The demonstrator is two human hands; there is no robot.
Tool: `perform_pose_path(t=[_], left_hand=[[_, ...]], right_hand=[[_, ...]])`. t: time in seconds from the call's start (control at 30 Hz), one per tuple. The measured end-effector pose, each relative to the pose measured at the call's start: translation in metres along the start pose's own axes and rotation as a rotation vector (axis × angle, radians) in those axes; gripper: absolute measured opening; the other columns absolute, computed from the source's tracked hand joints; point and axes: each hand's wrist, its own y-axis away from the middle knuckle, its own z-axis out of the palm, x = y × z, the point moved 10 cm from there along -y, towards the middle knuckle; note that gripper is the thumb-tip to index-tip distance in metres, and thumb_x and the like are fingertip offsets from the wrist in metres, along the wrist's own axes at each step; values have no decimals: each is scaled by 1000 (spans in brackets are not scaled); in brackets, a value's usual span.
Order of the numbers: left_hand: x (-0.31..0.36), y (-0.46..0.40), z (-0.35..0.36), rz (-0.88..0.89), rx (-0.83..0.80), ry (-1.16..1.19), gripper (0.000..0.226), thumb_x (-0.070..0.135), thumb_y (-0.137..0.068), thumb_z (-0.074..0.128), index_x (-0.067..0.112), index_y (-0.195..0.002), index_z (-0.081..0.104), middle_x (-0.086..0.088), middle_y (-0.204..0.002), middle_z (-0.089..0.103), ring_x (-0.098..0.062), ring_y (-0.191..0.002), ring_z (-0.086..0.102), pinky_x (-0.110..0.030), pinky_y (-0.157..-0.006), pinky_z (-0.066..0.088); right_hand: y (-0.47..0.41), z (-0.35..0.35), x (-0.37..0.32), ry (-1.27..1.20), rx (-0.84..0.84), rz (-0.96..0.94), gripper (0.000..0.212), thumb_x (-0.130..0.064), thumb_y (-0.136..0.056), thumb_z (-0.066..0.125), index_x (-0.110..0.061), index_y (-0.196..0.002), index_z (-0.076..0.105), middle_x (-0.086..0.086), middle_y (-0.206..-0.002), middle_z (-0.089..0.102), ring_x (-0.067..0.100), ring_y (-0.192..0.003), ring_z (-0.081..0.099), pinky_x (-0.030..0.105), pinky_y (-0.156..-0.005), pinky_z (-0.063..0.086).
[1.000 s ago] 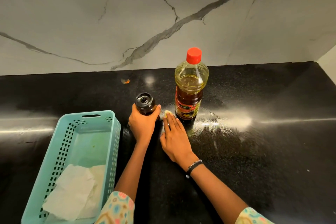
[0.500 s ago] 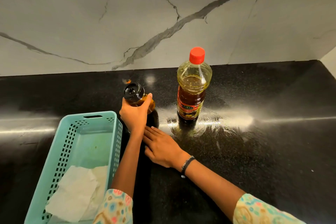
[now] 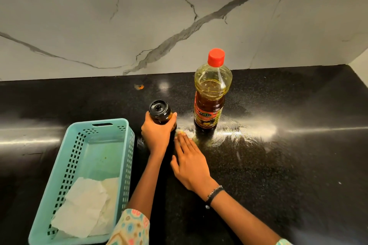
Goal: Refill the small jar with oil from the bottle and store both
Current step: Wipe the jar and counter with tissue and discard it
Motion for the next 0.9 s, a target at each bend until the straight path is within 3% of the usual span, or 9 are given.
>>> perform_pose_path(t=[0.27,0.37,0.47,0.6,0.73,0.9], left_hand=[[-1,1,8,47,-67,-64,58,46,-64,82,15,-107,57,-1,-106,67,-16,-99,62,-21,-79,39],[-10,1,15,20,-164,-48,74,48,-62,82,16,-119,50,-3,-118,63,-18,-108,58,-25,-84,40],[-26,11,10,-49,-215,32,93,43,-64,82,18,-140,34,-4,-140,48,-18,-127,46,-34,-103,40],[-27,64,-32,34,-131,139,62,21,-83,70,18,-137,40,-1,-138,49,-7,-125,45,-26,-104,37],[-30,126,-78,149,-71,159,40,11,-88,63,22,-124,50,4,-125,57,-3,-117,51,-23,-98,43],[-59,176,-109,152,-97,104,40,9,-88,62,39,-111,51,12,-114,60,-7,-110,56,-27,-93,47]], right_hand=[[16,7,-35,-105,-106,-325,56,-35,-92,29,-7,-139,44,12,-146,42,22,-140,30,39,-116,6],[41,4,-25,-48,-78,-320,55,-38,-93,31,-12,-140,44,7,-147,42,17,-140,31,33,-119,12],[61,1,-16,-15,-84,-260,56,-40,-93,32,-12,-141,42,7,-148,40,15,-140,29,33,-119,12],[58,6,-36,-90,-215,-376,58,-38,-96,24,-13,-148,26,7,-155,23,17,-145,13,34,-119,0],[29,7,-55,16,-205,-468,64,-38,-92,11,-9,-149,21,10,-156,19,20,-145,13,34,-118,2],[-13,18,-74,33,-220,-346,56,-31,-99,30,-7,-149,19,10,-158,13,18,-146,9,33,-118,1]])
